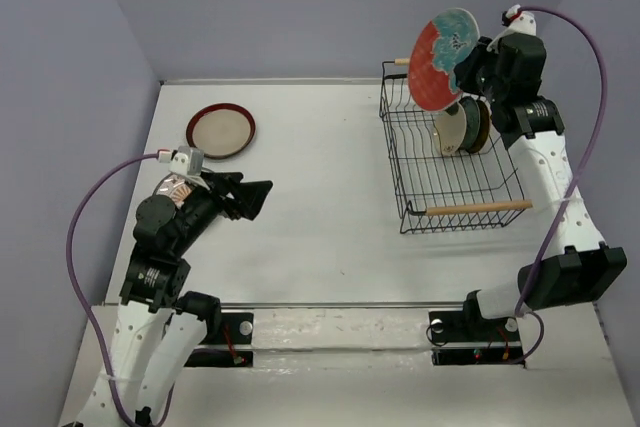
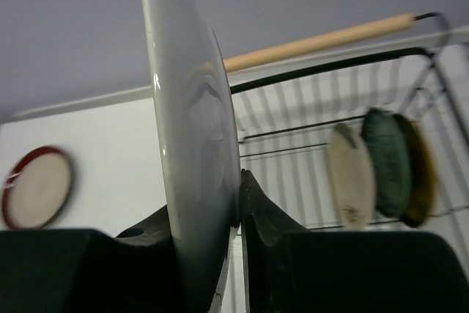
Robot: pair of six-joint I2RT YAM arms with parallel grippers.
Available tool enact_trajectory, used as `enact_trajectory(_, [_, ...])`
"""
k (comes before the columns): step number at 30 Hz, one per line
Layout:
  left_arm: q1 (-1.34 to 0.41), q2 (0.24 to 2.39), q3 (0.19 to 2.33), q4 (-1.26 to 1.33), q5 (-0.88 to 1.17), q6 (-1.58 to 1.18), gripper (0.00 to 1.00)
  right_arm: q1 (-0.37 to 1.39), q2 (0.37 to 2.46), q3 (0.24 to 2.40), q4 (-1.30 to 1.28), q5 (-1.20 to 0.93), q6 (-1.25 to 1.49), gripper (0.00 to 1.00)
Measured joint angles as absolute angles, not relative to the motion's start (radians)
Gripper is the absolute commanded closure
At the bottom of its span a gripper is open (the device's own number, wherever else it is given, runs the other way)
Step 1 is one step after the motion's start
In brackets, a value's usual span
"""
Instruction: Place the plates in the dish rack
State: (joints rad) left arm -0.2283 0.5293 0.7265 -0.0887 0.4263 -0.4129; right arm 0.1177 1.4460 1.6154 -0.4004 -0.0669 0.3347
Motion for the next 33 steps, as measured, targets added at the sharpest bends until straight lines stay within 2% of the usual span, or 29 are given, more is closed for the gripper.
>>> enact_trajectory(5, [-0.290, 0.414, 0.618, -0.125, 0.323, -0.373, 0.01, 0.131, 1.416, 1.630, -0.482, 0.273, 0.136, 0.93])
enact_trajectory(9, [-0.302, 0.405, 0.590, -0.142, 0.293, -0.359, 0.01, 0.133, 1.451, 1.630, -0.511, 0.361, 0.032, 0.93])
enact_trajectory(18, [-0.324, 0.416, 0.582, -0.138, 0.290, -0.356, 0.01, 0.139, 1.645, 1.625, -0.511, 0.373, -0.050, 0.93])
enact_trajectory(33, [-0.325, 0.447, 0.582, -0.131, 0.307, -0.355, 0.01, 0.144, 1.749, 1.622, -0.506, 0.347, -0.060, 0.93])
